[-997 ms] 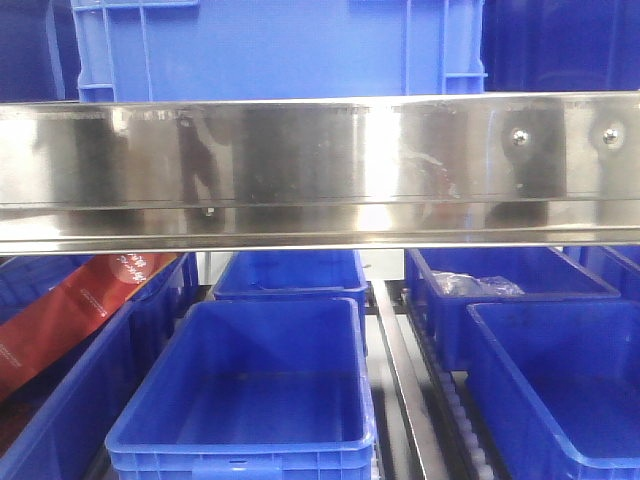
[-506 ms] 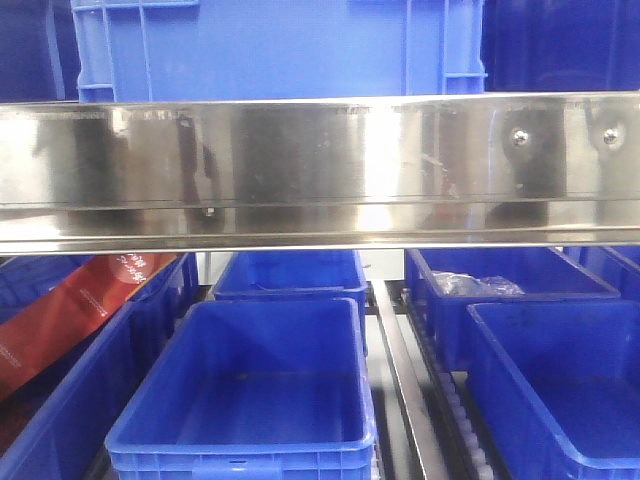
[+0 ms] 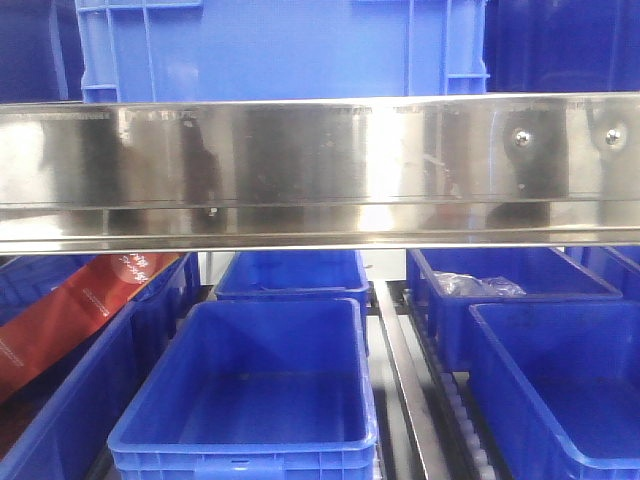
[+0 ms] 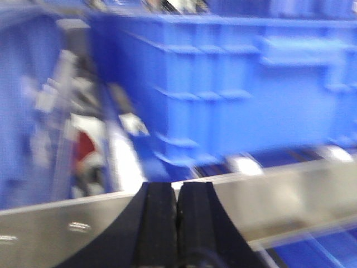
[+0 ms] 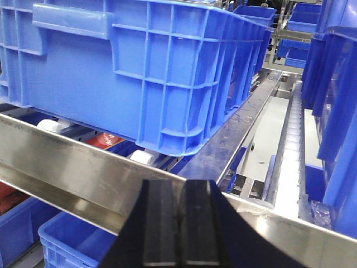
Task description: Place valve from conveyor to right shelf box
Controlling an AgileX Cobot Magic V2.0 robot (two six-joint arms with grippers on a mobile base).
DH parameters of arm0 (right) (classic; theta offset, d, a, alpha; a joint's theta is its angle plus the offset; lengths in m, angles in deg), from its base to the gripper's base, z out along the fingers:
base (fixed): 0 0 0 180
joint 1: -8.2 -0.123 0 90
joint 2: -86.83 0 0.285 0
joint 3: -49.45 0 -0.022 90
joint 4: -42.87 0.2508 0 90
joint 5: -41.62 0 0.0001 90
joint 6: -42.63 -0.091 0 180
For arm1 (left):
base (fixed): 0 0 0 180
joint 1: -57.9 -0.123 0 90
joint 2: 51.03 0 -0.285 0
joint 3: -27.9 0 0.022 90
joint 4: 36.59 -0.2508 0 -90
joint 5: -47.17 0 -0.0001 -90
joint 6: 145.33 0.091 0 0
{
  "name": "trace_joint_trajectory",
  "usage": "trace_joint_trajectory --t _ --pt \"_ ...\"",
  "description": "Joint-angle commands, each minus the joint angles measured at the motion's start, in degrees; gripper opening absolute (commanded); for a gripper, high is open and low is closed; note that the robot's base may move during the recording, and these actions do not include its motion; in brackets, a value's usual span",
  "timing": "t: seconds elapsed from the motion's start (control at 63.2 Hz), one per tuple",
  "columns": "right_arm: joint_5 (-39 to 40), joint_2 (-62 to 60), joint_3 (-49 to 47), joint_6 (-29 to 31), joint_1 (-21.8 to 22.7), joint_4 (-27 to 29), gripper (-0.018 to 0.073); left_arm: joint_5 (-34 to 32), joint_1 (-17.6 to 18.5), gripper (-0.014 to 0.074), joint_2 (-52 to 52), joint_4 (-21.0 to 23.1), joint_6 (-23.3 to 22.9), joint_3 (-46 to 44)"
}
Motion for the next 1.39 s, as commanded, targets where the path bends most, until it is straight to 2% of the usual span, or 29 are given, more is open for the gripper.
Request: trace_joint_trajectory --t 0.0,0.142,0.221,0.285,0.411,0.554,0.775,1.376 --pt "1.4 -0.4 0.2 0.2 -0.1 -0.4 -0.0155 -3.3 -4.1 -0.0111 -3.4 0.8 1.1 2.6" --pt "1.4 -0.4 0.2 0.2 -0.1 -0.4 -0.0155 -3.5 -11.6 -0.0111 -10.1 0.8 1.1 8.7" --pt "1.4 -0.4 0.2 0.2 -0.1 -0.4 -0.0155 -3.6 -14.3 -0.0111 -14.1 0.6 1.1 12.5" --pt "1.4 -0.4 0.2 0.2 -0.1 -0.4 -0.0155 -3.9 -15.0 -0.0111 -17.2 0.6 1.1 16.1" --pt "1.4 -0.4 0.2 0.2 -0.1 -0.4 -0.0155 -5.9 -15.1 -0.0111 -22.3 0.6 1.1 21.5" --pt "1.5 -0.4 0.2 0.2 -0.1 -0.4 -0.0155 -4.2 -15.1 -0.0111 -22.3 0.5 1.1 21.5" --pt "1.5 -0.4 0.2 0.2 -0.1 -0.4 -0.0155 -6.2 -15.1 -0.0111 -22.3 0.5 1.1 21.5" --pt "1.5 -0.4 0.2 0.2 -0.1 -0.4 -0.0155 -6.2 -15.1 -0.0111 -22.3 0.5 1.1 21.5"
